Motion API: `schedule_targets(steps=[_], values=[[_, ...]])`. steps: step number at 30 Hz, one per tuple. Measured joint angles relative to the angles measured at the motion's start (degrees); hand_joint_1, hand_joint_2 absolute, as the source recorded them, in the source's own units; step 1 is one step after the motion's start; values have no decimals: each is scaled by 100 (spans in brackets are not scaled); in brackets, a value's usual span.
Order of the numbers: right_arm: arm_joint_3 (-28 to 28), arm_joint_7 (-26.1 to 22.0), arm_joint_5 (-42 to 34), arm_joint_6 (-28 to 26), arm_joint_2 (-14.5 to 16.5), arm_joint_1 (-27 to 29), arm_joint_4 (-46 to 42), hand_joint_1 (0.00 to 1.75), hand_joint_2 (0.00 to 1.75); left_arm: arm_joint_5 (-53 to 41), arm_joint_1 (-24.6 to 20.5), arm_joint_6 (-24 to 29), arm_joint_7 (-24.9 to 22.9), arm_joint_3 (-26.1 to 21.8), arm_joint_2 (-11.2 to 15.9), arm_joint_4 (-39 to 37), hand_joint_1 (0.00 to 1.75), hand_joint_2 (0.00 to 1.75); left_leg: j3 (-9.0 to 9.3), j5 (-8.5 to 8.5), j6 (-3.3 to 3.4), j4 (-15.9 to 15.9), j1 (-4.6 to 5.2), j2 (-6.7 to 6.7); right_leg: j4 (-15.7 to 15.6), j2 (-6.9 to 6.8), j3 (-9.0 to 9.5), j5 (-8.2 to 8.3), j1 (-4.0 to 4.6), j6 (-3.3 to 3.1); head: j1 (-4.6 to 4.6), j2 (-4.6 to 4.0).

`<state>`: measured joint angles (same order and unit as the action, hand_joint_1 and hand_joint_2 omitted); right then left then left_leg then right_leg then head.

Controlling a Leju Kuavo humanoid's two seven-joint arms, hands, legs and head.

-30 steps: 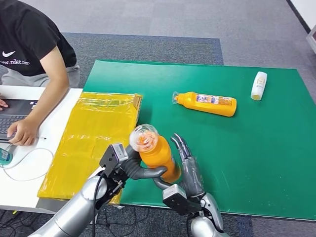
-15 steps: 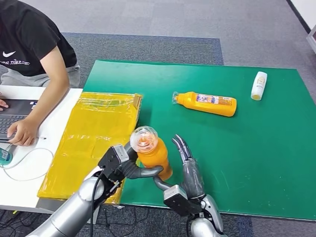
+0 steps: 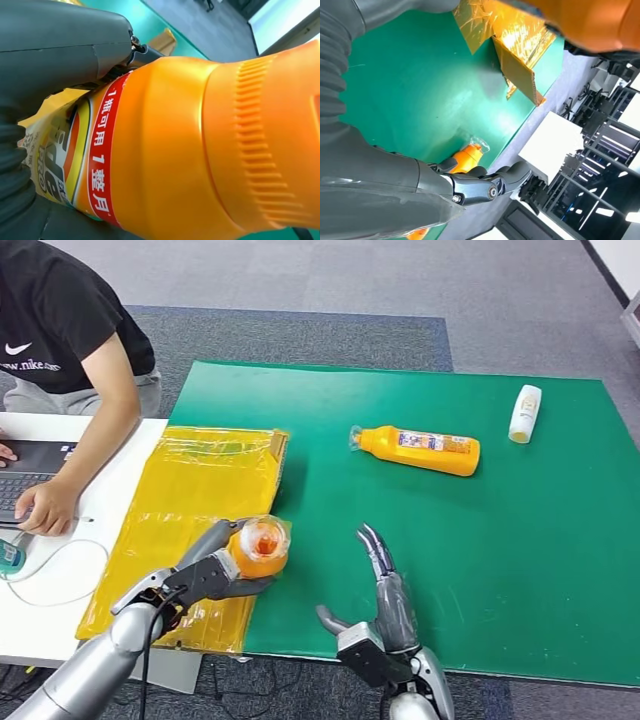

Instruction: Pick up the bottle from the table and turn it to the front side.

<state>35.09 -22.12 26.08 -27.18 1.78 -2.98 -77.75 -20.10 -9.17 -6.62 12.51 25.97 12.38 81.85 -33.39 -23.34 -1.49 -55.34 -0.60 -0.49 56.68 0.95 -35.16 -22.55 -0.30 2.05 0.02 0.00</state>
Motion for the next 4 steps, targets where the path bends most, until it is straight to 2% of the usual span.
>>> schedule_targets(steps=[4], values=[[-27,-9,10,22,7,21,0,0,175,-292,48,0,-76,-44,101,114,175,175,0,0,0,0,1,0,0,0,1,1,-1,0,0,0]])
